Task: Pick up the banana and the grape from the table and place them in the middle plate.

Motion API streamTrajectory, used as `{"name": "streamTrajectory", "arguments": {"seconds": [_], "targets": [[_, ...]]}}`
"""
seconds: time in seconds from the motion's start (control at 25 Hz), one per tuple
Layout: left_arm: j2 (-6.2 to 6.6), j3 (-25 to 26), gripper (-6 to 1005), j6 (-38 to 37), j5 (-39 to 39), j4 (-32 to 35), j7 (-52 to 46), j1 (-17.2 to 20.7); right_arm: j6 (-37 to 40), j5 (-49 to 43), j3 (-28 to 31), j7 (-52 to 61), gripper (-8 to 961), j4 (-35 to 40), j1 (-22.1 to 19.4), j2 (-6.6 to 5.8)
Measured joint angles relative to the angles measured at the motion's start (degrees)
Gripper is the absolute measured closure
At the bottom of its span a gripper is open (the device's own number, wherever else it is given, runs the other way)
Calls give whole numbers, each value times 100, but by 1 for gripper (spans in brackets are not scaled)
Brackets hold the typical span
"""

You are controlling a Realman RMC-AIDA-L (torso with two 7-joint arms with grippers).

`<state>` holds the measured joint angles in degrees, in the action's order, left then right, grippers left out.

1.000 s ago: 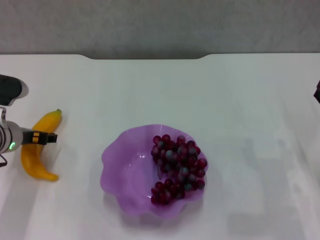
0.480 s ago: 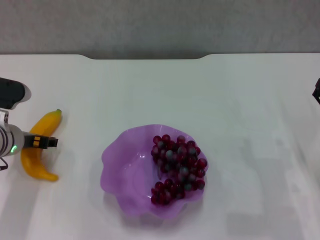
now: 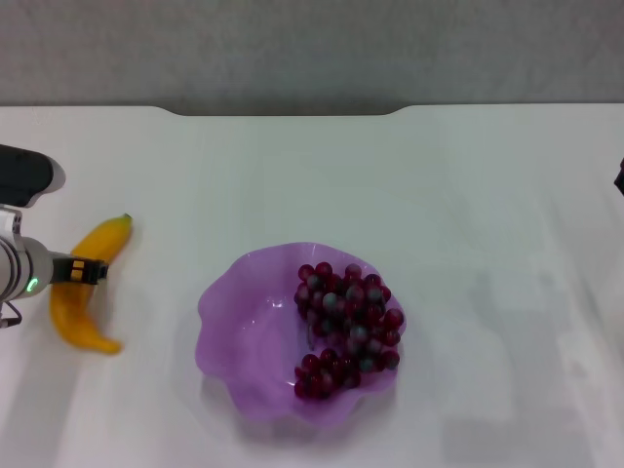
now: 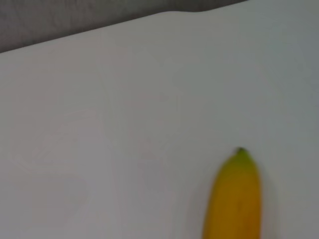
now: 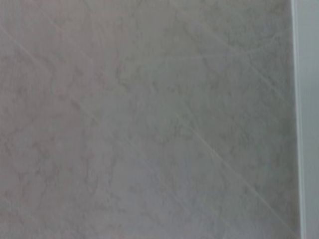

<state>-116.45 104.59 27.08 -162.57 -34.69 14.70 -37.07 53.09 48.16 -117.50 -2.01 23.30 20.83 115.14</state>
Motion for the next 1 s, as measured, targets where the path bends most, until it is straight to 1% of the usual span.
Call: {"name": "streamTrajectory", "arguments": {"seconds": [0.28, 0.48, 0.64, 0.76, 0.88, 0.92, 1.0], "targets": [[0, 18, 523, -5, -18, -63, -14, -2, 14, 0, 0, -2, 62, -24, -11, 0], [1, 0, 517, 137, -19, -377, 21, 10, 17, 0, 0, -2, 61, -37, -13, 0], [2, -35, 512, 473, -26, -946, 206, 112, 26, 0, 0, -3, 62, -37, -12, 0], [-4, -106, 508, 787, 71, -1558, 298, 285, 34, 0, 0, -4, 62, -43, -11, 0], [-8, -199, 504, 1106, 520, -2293, 568, 554, 35, 0, 0, -6, 61, -53, -9, 0], [-6, -210, 503, 1187, 686, -2440, 660, 617, 35, 1, 0, -6, 61, -54, -9, 0], [0, -223, 500, 1454, 1162, -2935, 923, 822, 35, 0, 0, -7, 61, -55, -14, 0]]}}
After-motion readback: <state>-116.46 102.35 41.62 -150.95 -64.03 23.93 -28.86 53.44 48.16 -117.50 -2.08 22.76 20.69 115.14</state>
